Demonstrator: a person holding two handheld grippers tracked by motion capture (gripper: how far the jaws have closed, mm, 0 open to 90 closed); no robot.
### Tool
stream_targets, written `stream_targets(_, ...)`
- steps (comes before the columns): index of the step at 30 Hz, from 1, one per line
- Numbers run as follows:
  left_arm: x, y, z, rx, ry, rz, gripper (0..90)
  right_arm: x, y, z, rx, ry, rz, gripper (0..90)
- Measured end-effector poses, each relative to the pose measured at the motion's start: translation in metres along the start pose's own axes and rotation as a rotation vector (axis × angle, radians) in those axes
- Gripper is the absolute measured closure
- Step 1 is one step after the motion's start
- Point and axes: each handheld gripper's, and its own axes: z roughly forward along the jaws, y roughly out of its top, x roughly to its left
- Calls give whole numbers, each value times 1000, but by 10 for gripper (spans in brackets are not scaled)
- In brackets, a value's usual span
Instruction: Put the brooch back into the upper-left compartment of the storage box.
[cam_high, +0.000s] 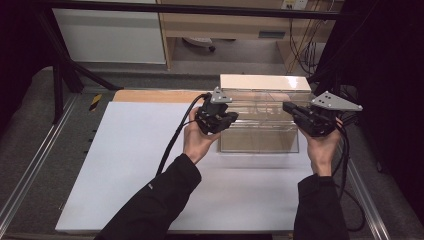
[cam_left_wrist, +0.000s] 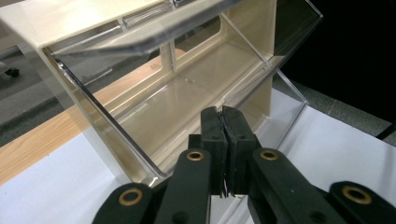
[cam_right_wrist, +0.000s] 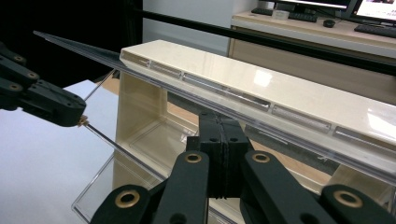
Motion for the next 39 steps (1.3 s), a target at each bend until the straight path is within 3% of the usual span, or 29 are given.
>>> stream_targets(16,12,2,17,13,48,-11,875,0,3,-2,0,-3,-1,900)
stream_targets(24,12,0,23,30,50,-5,868,0,3,-2,-1,-4,4,900)
stream_targets(33,10,1,6,4,35,15,754,0,3,-2,1,-4,1,900)
stream_targets(39,10,-4,-9,7,38,26,623,0,3,-2,1,-6,1,900)
